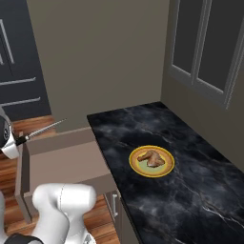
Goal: Pick up the knife from the drawer and place it on the cutting board. Then place the meat from the plate to the cutting board.
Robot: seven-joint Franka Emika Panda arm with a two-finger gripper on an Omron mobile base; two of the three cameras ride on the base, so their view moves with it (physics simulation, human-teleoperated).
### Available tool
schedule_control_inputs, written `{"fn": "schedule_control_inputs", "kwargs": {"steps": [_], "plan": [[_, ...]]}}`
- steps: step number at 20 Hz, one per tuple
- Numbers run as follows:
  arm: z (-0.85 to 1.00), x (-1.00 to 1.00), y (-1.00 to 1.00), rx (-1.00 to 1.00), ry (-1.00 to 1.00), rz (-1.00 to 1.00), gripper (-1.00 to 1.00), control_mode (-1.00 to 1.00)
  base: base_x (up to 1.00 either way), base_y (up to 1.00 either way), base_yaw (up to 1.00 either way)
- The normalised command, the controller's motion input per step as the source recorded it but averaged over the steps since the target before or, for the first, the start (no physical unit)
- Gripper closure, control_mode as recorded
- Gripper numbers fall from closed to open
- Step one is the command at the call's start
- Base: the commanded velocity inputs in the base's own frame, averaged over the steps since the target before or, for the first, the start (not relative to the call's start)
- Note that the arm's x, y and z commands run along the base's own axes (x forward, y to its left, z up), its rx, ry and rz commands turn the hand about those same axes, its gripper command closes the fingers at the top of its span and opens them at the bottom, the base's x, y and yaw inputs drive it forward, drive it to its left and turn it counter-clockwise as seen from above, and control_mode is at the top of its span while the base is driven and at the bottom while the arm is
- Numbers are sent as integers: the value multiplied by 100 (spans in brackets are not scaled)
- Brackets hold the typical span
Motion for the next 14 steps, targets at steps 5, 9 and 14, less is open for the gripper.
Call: {"fn": "schedule_control_inputs", "kwargs": {"steps": [5,9,14], "plan": [[0,0,0,0,0,0,100,100,-59,25,-5],[0,0,0,0,0,0,100,100,-77,20,-24],[0,0,0,0,0,0,100,100,-69,1,-41]]}}
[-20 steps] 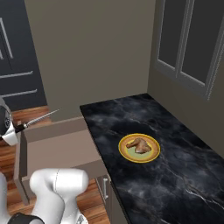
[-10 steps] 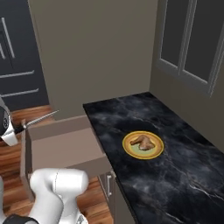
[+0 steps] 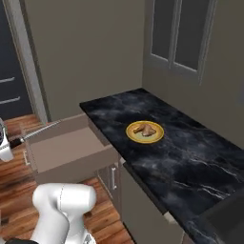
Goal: Pick up the knife from the drawer and place it on the cutting board. Then place the meat from the plate to the cutting board.
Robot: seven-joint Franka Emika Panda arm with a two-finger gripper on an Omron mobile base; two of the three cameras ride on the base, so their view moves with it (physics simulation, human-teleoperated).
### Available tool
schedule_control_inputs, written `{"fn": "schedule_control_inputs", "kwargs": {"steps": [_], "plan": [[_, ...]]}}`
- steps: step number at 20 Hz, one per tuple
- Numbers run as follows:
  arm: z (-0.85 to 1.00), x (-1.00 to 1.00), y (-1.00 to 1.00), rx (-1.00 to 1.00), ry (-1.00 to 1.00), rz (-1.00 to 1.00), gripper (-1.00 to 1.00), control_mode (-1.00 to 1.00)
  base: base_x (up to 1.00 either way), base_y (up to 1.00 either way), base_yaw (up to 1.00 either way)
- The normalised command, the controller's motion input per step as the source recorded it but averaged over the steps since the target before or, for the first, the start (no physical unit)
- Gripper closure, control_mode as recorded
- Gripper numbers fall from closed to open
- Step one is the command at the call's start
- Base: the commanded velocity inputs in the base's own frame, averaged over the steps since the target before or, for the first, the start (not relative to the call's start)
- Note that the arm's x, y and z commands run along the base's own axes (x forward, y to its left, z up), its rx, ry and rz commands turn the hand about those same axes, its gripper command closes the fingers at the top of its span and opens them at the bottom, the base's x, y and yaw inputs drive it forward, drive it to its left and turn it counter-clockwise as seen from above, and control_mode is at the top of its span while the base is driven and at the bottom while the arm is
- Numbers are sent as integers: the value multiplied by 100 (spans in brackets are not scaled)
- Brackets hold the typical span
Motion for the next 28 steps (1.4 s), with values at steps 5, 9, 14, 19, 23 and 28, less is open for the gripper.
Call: {"fn": "schedule_control_inputs", "kwargs": {"steps": [5,9,14,19,23,28], "plan": [[0,0,0,0,0,0,100,100,-50,0,-50],[0,0,0,0,0,0,100,100,-37,0,-54],[0,0,0,0,0,0,100,100,-23,-19,-50],[0,0,0,0,0,0,100,100,-9,-49,-39],[0,0,0,0,0,0,100,100,-11,-82,-22],[0,0,0,0,0,0,100,100,-21,-95,-17]]}}
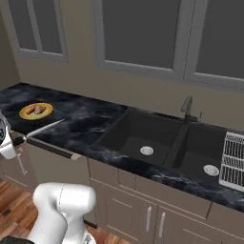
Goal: Pick up the knife from the drawer and place it on the cutting board. Then place the meat from the plate to the cutting board.
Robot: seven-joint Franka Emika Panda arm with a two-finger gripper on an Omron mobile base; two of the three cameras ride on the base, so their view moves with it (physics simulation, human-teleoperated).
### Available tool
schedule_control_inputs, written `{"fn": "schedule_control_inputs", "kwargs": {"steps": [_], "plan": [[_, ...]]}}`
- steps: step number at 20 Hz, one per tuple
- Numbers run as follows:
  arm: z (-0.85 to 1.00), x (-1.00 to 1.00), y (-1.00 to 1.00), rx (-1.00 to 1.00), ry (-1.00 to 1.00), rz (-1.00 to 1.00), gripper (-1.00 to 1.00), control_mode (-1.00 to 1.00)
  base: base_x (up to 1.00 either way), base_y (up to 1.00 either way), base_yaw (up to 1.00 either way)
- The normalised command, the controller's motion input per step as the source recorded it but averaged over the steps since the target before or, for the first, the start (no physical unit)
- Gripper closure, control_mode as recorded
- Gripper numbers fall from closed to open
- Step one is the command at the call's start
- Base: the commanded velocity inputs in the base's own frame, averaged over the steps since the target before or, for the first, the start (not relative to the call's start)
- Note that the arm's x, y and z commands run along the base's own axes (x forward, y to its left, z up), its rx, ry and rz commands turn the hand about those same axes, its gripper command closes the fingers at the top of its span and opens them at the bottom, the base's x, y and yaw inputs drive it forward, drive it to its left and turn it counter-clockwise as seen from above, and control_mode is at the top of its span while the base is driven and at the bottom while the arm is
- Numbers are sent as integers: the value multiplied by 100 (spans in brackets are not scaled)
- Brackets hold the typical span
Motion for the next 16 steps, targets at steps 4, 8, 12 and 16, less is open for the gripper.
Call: {"fn": "schedule_control_inputs", "kwargs": {"steps": [4,8,12,16], "plan": [[0,0,0,0,0,0,100,100,-24,-92,-17],[0,0,0,0,0,0,100,100,-23,-80,-21],[0,0,0,0,0,0,100,100,-21,-68,-26],[0,0,0,0,0,0,100,100,-16,-70,-25]]}}
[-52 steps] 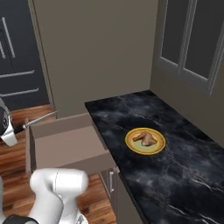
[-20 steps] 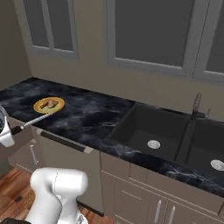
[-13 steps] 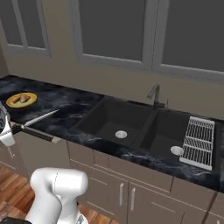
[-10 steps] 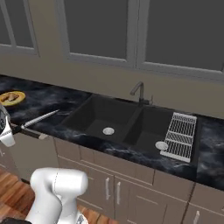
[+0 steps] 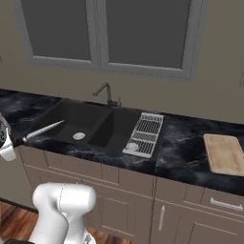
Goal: Pick up the knife from the drawer and place it on the cutting board. Then place the meat from the plate to the cutting board.
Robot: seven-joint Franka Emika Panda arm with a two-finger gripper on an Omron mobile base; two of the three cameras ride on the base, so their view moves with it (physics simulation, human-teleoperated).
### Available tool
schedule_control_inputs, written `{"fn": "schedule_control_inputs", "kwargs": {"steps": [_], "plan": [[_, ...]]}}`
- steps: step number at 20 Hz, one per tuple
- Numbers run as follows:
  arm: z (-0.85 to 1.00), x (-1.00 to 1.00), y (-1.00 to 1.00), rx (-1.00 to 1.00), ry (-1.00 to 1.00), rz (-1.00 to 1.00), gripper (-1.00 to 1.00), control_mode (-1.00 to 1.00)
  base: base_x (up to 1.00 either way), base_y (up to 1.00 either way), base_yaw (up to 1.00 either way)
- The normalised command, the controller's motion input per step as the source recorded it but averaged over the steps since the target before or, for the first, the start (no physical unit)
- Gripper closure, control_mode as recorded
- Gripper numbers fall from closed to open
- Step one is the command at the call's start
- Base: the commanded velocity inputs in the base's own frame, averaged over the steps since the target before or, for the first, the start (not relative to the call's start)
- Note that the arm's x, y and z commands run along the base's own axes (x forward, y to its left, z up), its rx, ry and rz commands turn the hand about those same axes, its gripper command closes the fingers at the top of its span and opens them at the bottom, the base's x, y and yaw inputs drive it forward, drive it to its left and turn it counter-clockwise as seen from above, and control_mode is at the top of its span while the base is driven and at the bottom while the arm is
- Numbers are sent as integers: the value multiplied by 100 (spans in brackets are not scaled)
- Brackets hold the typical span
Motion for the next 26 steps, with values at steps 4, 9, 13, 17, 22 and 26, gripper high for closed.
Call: {"fn": "schedule_control_inputs", "kwargs": {"steps": [4,9,13,17,22,26], "plan": [[0,0,0,0,0,0,100,100,-3,-75,-19],[0,0,0,0,0,0,100,100,0,-79,-15],[0,0,0,0,0,0,100,100,0,-77,-11],[0,0,0,0,0,0,100,100,4,-67,-8],[0,0,0,0,0,0,100,100,25,-34,-3],[0,0,0,0,0,0,100,100,43,-2,-3]]}}
